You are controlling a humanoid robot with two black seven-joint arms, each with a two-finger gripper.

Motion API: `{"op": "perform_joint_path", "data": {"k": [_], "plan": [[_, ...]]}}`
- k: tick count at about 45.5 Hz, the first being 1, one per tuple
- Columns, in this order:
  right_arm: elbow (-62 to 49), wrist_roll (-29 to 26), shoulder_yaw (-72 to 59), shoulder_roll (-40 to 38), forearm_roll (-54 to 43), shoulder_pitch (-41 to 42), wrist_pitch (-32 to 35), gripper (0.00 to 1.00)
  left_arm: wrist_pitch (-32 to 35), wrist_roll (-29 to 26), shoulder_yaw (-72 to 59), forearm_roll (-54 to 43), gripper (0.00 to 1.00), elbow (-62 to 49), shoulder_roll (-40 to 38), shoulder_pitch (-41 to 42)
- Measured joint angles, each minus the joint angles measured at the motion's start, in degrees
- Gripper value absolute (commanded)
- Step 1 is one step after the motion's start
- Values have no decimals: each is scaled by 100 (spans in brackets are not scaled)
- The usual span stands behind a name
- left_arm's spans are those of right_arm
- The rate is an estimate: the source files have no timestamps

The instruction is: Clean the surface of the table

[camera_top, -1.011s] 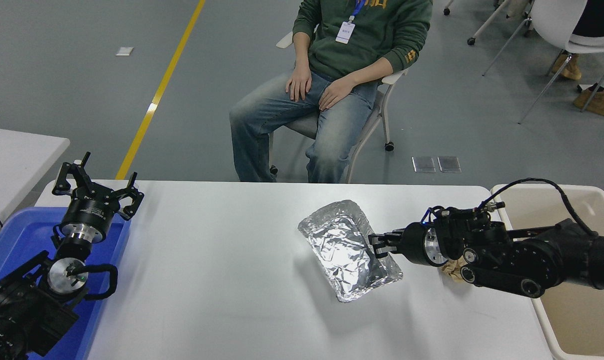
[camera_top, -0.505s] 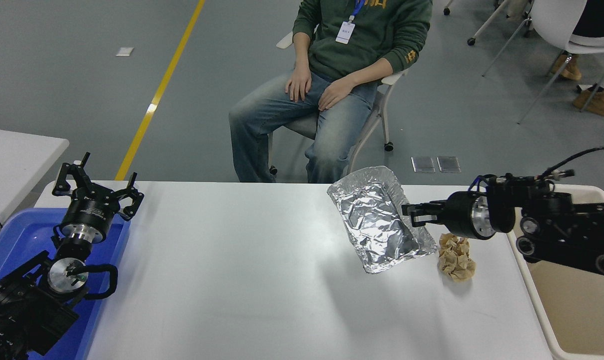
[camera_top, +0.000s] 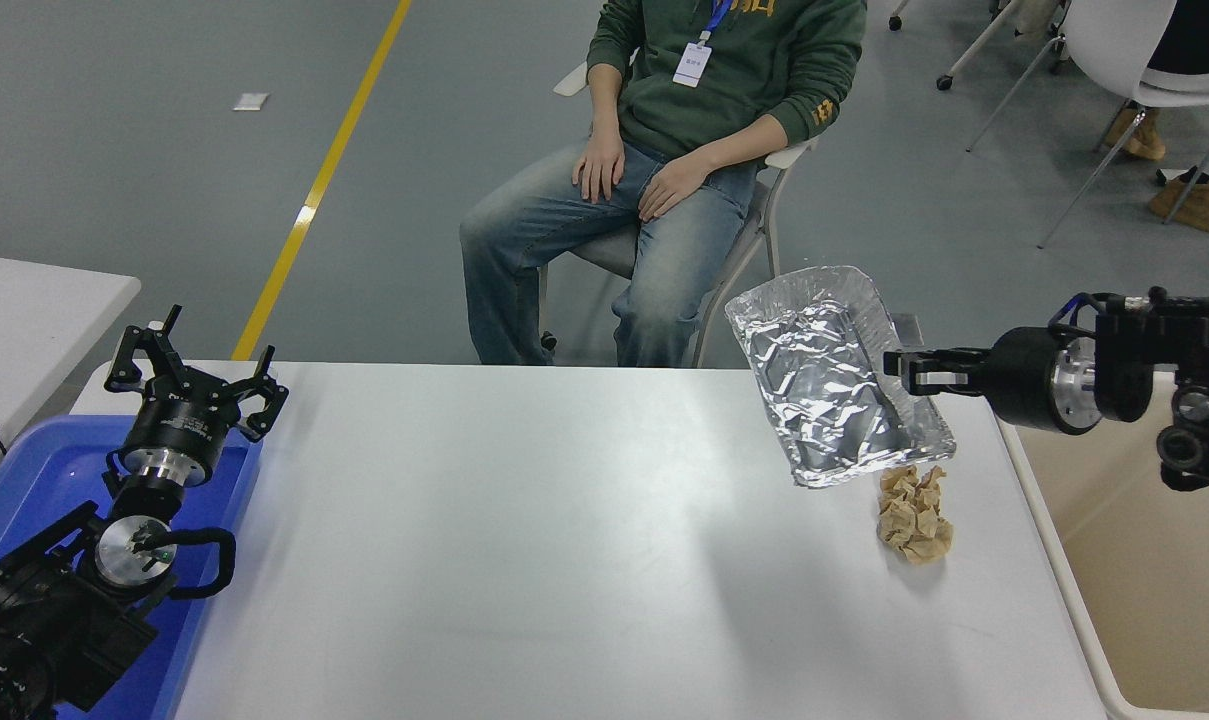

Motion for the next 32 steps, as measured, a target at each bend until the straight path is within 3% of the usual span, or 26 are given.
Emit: {"op": "perform_joint_path", "data": {"k": [32], "plan": [[-486,185,10,-1561,491,-290,-95,0,0,0,0,0,100,-1,0,0]]}}
